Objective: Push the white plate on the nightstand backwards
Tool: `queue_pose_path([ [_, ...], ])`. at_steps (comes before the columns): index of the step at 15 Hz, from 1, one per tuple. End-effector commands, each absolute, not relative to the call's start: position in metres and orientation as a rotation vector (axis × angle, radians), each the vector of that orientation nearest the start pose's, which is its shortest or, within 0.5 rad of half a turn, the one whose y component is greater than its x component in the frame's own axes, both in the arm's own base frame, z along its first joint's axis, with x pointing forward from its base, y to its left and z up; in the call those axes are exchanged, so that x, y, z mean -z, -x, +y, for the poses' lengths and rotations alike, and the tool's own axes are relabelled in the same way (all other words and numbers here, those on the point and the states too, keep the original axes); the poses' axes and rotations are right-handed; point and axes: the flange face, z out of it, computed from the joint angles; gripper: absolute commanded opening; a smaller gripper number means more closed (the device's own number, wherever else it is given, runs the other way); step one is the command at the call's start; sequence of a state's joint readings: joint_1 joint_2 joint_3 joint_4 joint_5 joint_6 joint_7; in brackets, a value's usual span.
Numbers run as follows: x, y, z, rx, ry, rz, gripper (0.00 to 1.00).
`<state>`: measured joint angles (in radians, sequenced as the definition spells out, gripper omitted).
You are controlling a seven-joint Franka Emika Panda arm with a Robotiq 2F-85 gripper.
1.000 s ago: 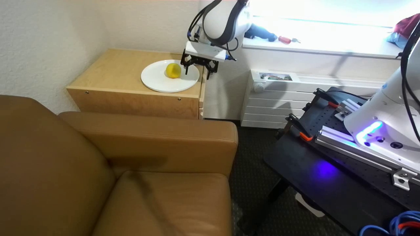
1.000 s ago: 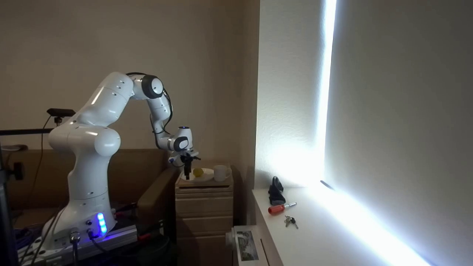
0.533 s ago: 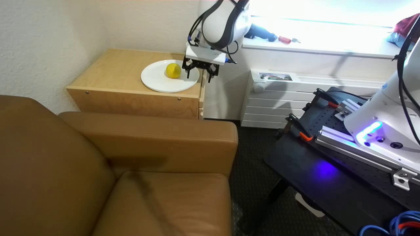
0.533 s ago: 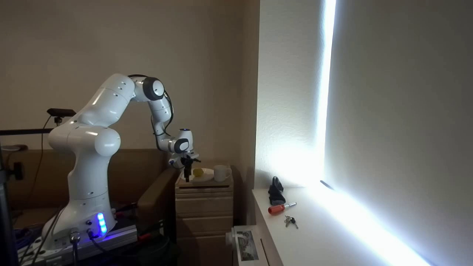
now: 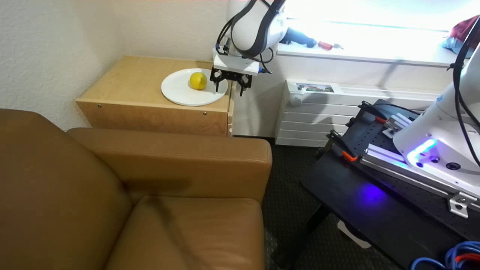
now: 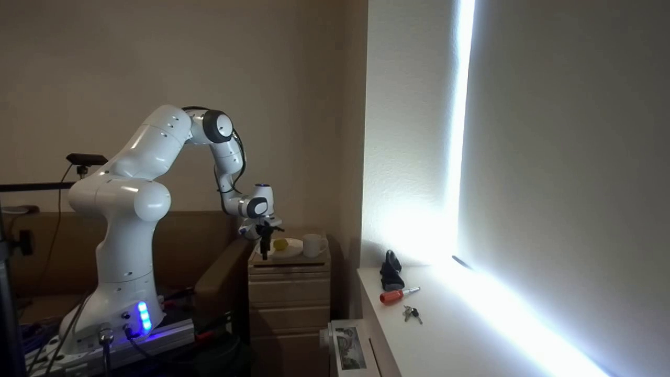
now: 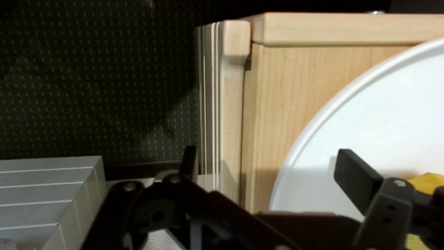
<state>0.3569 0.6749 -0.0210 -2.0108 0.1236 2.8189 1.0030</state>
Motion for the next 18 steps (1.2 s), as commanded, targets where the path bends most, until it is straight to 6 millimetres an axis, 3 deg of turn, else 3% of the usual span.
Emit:
queue_pose_path([
  [1, -0.113, -0.582, 0.182, 0.16, 2.86, 1.168, 1.0],
  [3, -0.114, -0.587, 0.179, 0.202, 2.829, 1.186, 1.0],
  [10, -0.145, -0.591, 0.165, 0.185, 2.765, 1.273, 1.0],
  [14, -0.157, -0.583, 0.139, 0.113, 2.758, 1.412, 1.0],
  [18, -0.171, -0.573, 0.099, 0.001, 2.711, 1.562, 1.0],
])
